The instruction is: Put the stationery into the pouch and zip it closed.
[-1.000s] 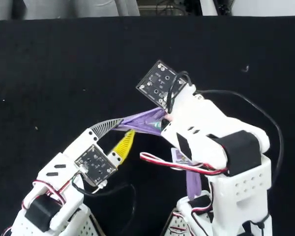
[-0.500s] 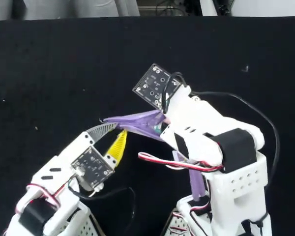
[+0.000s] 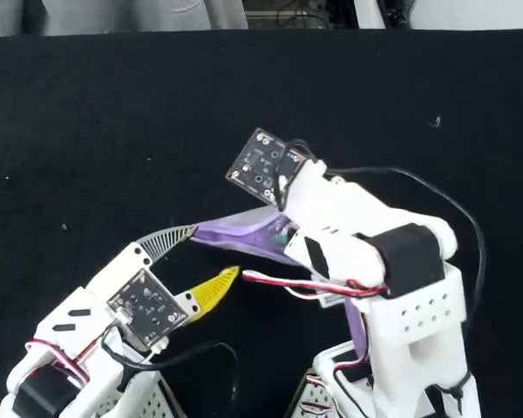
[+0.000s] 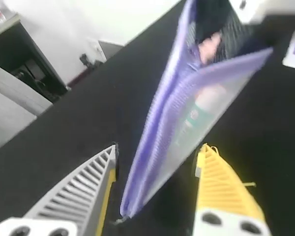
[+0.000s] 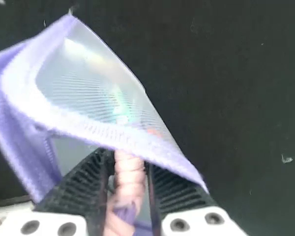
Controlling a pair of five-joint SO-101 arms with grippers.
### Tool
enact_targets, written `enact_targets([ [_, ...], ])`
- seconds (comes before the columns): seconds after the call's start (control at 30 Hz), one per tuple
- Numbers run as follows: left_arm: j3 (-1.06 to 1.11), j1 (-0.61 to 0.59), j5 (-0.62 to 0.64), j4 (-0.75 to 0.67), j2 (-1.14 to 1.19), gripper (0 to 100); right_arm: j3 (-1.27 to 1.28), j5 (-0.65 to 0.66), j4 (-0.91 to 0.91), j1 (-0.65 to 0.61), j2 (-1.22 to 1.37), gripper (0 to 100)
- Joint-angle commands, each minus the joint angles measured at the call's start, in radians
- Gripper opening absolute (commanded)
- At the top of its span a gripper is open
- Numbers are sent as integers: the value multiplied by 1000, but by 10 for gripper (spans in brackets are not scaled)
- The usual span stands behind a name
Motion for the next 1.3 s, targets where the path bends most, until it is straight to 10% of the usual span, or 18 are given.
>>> enact_targets([
  [0.0, -13, 13, -3, -74, 5, 264, 42, 14, 26, 18, 4, 11],
  [1.27, 243, 173, -130, -247, 5, 69, 36, 15, 21, 18, 4, 11],
])
